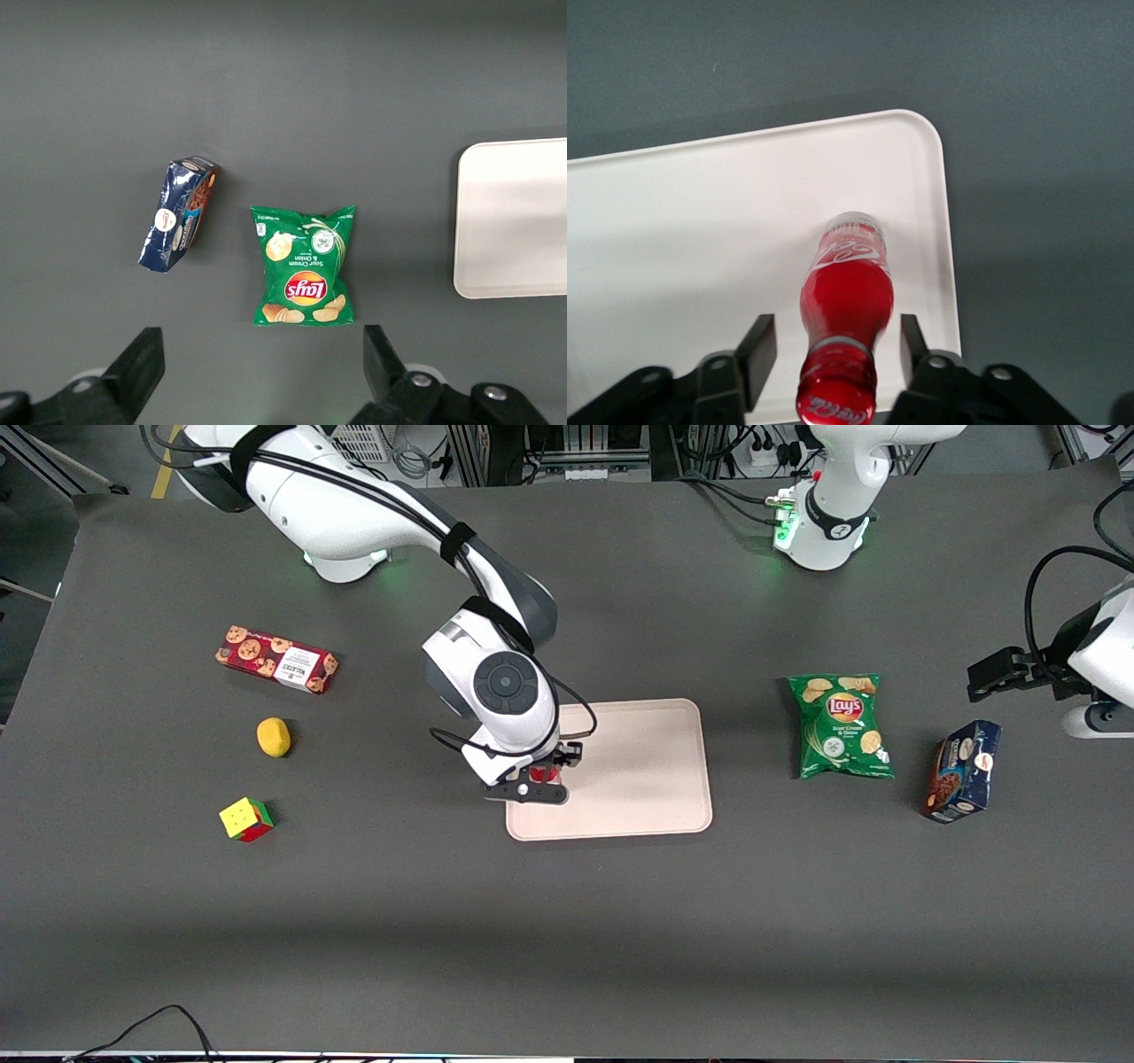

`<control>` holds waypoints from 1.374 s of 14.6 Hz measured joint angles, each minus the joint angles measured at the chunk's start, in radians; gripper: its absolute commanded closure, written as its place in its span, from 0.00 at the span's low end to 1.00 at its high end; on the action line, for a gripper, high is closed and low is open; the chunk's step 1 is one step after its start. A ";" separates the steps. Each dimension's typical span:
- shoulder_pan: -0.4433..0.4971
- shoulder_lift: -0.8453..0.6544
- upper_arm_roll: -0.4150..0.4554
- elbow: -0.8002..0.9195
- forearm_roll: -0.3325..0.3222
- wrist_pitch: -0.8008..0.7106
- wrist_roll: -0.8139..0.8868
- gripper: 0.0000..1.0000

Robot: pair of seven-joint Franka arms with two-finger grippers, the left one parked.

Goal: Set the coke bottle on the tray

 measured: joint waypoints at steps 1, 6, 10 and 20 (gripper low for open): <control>0.000 0.000 0.000 0.000 0.000 0.004 0.004 0.00; -0.034 -0.086 0.003 0.008 0.009 0.015 0.015 0.00; -0.140 -0.260 0.009 0.001 0.065 -0.062 -0.078 0.00; -0.336 -0.777 -0.158 -0.465 0.169 -0.106 -0.570 0.00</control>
